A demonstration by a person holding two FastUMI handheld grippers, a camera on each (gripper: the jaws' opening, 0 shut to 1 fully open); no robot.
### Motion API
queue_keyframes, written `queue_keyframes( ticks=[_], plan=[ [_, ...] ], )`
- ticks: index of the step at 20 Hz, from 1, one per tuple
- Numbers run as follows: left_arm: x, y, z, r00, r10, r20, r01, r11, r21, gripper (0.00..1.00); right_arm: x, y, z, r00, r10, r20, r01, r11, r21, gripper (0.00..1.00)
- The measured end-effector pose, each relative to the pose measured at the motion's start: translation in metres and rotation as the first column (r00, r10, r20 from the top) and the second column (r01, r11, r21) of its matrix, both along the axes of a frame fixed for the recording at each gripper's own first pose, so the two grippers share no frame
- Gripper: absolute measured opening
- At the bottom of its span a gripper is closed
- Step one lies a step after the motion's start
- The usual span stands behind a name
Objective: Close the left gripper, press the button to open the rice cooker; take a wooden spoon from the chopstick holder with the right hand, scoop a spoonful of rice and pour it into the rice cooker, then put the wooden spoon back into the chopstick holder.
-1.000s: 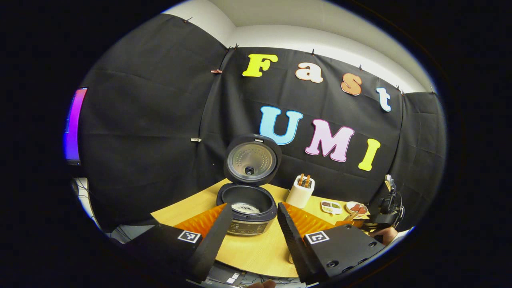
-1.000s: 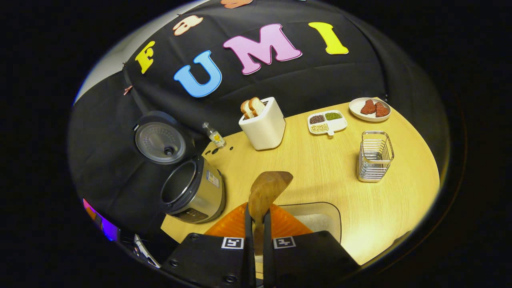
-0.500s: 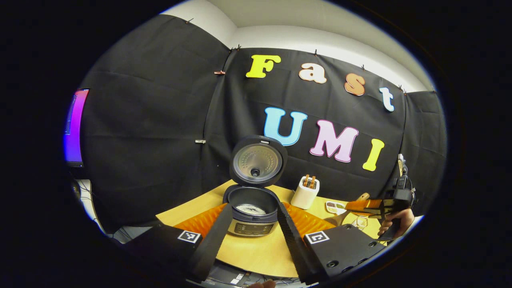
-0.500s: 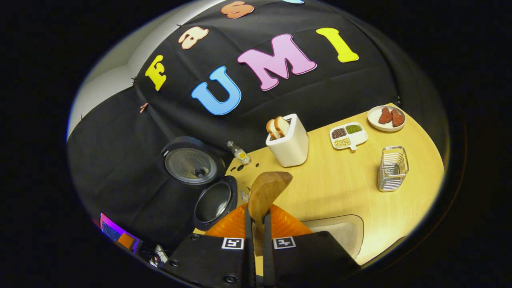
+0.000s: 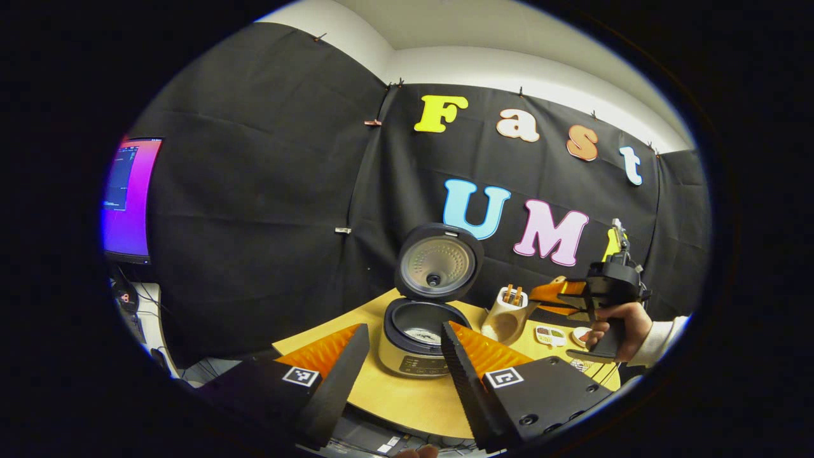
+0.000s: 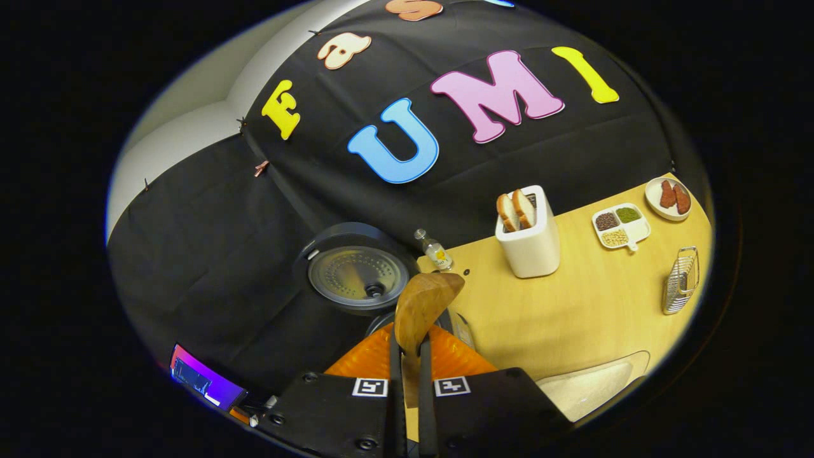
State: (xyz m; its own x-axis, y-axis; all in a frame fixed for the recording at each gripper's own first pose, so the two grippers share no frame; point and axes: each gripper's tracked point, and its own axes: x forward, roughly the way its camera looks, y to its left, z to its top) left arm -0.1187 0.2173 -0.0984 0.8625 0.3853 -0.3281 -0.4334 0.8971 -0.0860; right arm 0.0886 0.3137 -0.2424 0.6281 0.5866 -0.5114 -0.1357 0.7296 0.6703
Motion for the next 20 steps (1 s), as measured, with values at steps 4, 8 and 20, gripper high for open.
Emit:
queue_keyframes(
  ticks=[4, 8, 20],
  plan=[
    [-0.015, 0.017, 0.001, 0.999, 0.034, -0.001, -0.034, 0.999, 0.003, 0.80, 0.023, 0.049, -0.023, 1.000, 0.018, -0.002, -0.018, 1.000, -0.016, 0.12],
    [-0.023, 0.025, 0.002, 0.998, 0.055, -0.003, -0.055, 0.998, 0.009, 0.80, 0.031, 0.093, -0.054, 0.992, 0.116, 0.043, -0.108, 0.983, -0.151, 0.12],
    [-0.030, 0.036, 0.000, 0.996, 0.086, -0.006, -0.086, 0.996, 0.001, 0.80, -0.001, 0.169, -0.065, 0.733, 0.604, 0.311, -0.317, 0.709, -0.630, 0.12]
  ],
)
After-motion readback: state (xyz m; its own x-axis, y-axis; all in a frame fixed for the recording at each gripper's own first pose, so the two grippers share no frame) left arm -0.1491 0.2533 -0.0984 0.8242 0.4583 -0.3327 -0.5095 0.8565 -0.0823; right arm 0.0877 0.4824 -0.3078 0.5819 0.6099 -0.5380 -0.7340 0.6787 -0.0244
